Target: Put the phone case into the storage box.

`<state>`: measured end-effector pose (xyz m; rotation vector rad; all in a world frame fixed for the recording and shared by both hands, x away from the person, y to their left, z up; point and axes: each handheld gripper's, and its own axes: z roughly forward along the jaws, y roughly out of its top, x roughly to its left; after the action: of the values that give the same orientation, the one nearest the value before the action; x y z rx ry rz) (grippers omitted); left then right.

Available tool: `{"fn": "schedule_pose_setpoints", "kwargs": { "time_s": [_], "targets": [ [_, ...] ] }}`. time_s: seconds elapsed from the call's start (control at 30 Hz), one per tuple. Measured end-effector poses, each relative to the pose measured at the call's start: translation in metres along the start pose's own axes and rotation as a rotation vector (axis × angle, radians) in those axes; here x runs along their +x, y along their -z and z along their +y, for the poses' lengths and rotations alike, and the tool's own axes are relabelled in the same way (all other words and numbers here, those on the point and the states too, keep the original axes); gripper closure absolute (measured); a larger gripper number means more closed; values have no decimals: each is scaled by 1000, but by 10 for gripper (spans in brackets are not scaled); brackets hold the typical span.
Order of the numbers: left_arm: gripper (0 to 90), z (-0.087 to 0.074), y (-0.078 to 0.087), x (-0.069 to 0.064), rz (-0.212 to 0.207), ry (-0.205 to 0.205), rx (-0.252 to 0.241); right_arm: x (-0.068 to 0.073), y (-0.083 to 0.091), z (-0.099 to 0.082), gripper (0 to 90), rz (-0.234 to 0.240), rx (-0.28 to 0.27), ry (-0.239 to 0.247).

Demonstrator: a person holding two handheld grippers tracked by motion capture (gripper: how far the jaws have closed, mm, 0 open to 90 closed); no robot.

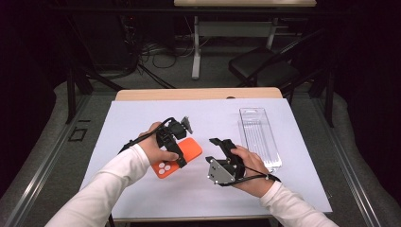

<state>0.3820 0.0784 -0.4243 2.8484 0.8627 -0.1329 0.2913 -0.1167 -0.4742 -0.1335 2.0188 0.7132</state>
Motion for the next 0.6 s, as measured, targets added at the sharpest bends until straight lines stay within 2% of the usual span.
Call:
{"fn": "schedule_pose_setpoints", "kwargs": {
  "time_s": [0.13,0.17,0.23,0.27,0.4,0.6],
  "targets": [
    [157,2,-1,-2,-2,-10,-1,2,-1,-1,346,-11,-19,34],
    [157,2,-1,-1,-2,-19,6,2,-1,0,346,-11,-7,41],
    [157,3,-1,-3,-5,-9,-1,3,-1,-1,348,-14,-2,42],
    [157,3,-1,-2,-5,-16,5,3,-1,0,350,-13,-4,58],
    [157,5,-1,-3,-4,-21,5,4,-1,-1,361,-10,5,44],
    [157,8,-3,-8,-8,-38,10,3,-2,-2,380,-18,7,62]
  ]
}}
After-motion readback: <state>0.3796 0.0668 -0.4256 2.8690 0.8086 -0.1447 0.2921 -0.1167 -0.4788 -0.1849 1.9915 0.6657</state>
